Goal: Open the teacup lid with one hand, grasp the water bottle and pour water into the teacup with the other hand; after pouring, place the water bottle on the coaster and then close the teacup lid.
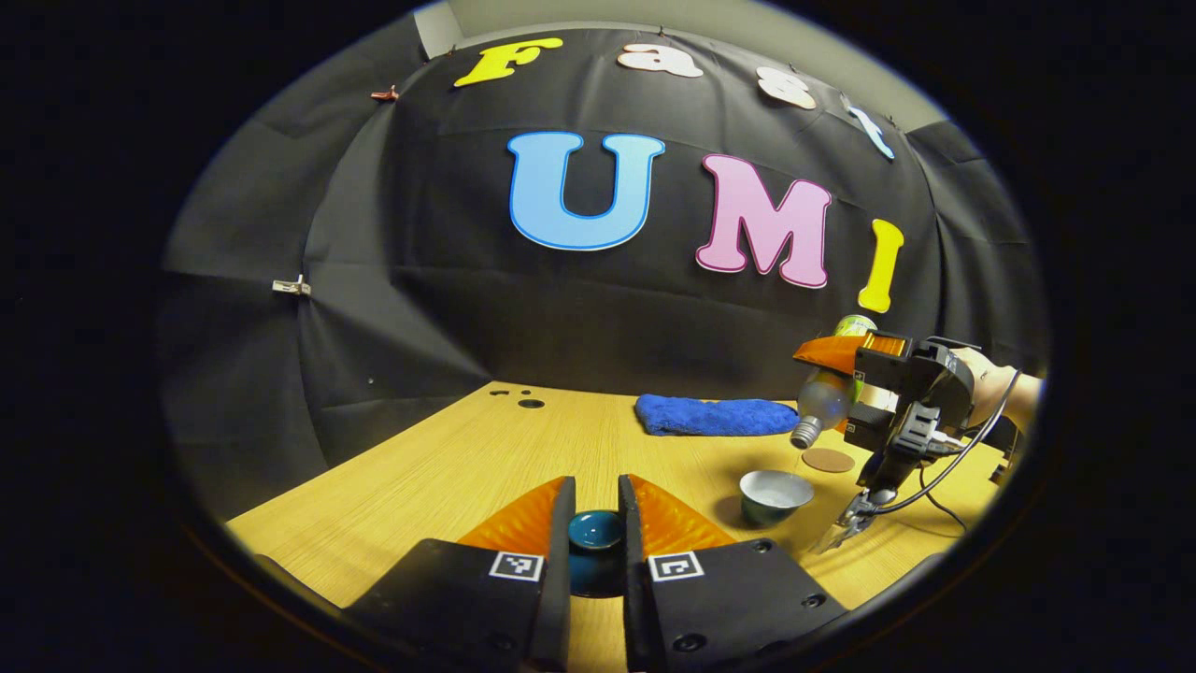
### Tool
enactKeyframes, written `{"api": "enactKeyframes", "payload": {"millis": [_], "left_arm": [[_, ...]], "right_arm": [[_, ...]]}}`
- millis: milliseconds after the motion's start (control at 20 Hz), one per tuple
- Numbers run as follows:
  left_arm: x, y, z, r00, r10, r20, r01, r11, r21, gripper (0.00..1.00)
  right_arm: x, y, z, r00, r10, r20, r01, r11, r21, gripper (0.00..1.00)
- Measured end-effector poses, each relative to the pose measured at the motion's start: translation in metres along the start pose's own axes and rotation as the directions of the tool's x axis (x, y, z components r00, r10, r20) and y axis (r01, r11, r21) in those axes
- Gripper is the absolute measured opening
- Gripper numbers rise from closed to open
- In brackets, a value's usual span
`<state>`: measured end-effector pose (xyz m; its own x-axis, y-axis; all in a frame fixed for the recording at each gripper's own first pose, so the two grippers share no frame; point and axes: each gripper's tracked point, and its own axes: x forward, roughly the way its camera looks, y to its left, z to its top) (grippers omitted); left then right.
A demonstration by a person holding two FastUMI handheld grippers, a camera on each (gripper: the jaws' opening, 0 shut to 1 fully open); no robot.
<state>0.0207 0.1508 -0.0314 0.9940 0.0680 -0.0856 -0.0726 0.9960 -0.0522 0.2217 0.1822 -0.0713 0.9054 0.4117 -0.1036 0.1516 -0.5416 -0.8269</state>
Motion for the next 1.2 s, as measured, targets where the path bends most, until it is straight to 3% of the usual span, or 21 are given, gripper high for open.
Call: {"api": "enactKeyframes", "payload": {"millis": [200,450,650,750,900,1000,1150,1200], "left_arm": [[-0.002,-0.007,0.005,1.0,-0.008,0.011,0.008,1.0,0.012,0.27],[-0.001,-0.006,-0.001,1.0,-0.004,-0.009,0.003,1.0,-0.007,0.27],[-0.006,-0.004,-0.002,1.0,0.01,-0.014,-0.01,1.0,-0.004,0.27],[-0.009,-0.003,0.0,1.0,0.021,-0.014,-0.021,1.0,0.001,0.27],[-0.013,-0.006,0.004,1.0,0.026,-0.003,-0.026,1.0,0.008,0.27],[-0.015,-0.009,0.004,1.0,0.025,-0.007,-0.025,1.0,0.015,0.27],[-0.015,-0.015,0.006,1.0,0.018,-0.009,-0.018,1.0,0.013,0.27],[-0.014,-0.018,0.007,1.0,0.015,-0.009,-0.015,1.0,0.011,0.27]], "right_arm": [[-0.002,-0.001,0.0,1.0,-0.003,-0.006,0.003,1.0,0.029,0.8],[-0.003,0.004,-0.005,0.999,0.026,-0.023,-0.022,0.986,0.166,0.77],[-0.011,0.022,-0.011,0.997,0.071,-0.036,-0.058,0.958,0.281,0.81],[-0.014,0.038,-0.017,0.993,0.111,-0.046,-0.085,0.92,0.382,0.81],[-0.023,0.059,-0.024,0.983,0.173,-0.055,-0.11,0.81,0.576,0.81],[-0.029,0.064,-0.03,0.977,0.205,-0.06,-0.103,0.7,0.706,0.81],[-0.028,0.063,-0.042,0.97,0.24,-0.051,-0.072,0.476,0.876,0.81],[-0.03,0.061,-0.043,0.968,0.248,-0.034,-0.063,0.375,0.925,0.81]]}}
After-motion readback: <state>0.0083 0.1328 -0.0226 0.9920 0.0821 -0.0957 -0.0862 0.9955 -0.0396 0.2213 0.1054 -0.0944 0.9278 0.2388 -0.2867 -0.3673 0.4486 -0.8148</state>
